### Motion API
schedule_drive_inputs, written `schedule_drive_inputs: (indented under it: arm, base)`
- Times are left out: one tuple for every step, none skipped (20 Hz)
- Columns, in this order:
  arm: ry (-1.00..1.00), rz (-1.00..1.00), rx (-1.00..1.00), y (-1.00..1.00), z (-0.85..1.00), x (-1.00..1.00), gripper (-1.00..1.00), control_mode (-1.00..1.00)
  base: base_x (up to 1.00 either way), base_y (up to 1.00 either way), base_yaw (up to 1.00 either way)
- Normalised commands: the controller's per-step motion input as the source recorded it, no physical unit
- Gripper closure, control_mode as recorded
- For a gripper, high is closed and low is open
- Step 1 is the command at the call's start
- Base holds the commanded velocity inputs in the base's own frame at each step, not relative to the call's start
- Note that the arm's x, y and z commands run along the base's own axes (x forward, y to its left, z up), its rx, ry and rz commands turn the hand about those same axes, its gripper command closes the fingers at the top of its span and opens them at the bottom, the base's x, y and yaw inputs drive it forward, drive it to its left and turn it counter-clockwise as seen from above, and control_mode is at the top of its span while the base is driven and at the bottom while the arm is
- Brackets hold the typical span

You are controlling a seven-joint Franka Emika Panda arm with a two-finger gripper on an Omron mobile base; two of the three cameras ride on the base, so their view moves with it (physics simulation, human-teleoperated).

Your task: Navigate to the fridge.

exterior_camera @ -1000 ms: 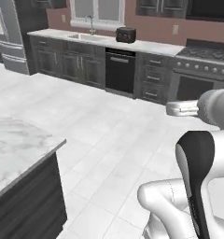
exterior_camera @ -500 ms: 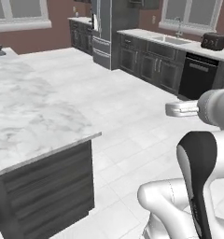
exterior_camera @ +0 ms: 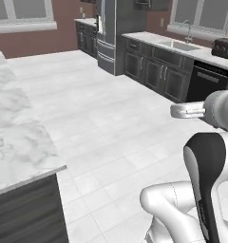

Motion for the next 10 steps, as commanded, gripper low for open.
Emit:
schedule_drive_inputs:
  arm:
    - [0.0, 0.0, 0.0, 0.0, 0.0, 0.0, -1.0, 1.0]
    - [0.0, 0.0, 0.0, 0.0, 0.0, 0.0, -1.0, 1.0]
    - [0.0, 0.0, 0.0, 0.0, 0.0, 0.0, -1.0, 1.0]
    - [0.0, 0.0, 0.0, 0.0, 0.0, 0.0, -1.0, 1.0]
    - [0.0, 0.0, 0.0, 0.0, 0.0, 0.0, -1.0, 1.0]
    - [0.0, 0.0, 0.0, 0.0, 0.0, 0.0, -1.0, 1.0]
    - [0.0, 0.0, 0.0, 0.0, 0.0, 0.0, -1.0, 1.0]
    - [0.0, 0.0, 0.0, 0.0, 0.0, 0.0, -1.0, 1.0]
    - [0.0, 0.0, 0.0, 0.0, 0.0, 0.0, -1.0, 1.0]
    - [0.0, 0.0, 0.0, 0.0, 0.0, 0.0, -1.0, 1.0]
  base:
    - [1.0, -1.0, 0.13]
    - [1.0, -1.0, 0.14]
    - [1.0, -1.0, 0.15]
    - [1.0, -1.0, 0.18]
    - [1.0, -1.0, 0.21]
    - [1.0, -1.0, 0.22]
    - [1.0, -1.0, 0.23]
    - [1.0, -1.0, 0.25]
    - [1.0, -1.0, 0.26]
    - [1.0, -1.0, 0.27]
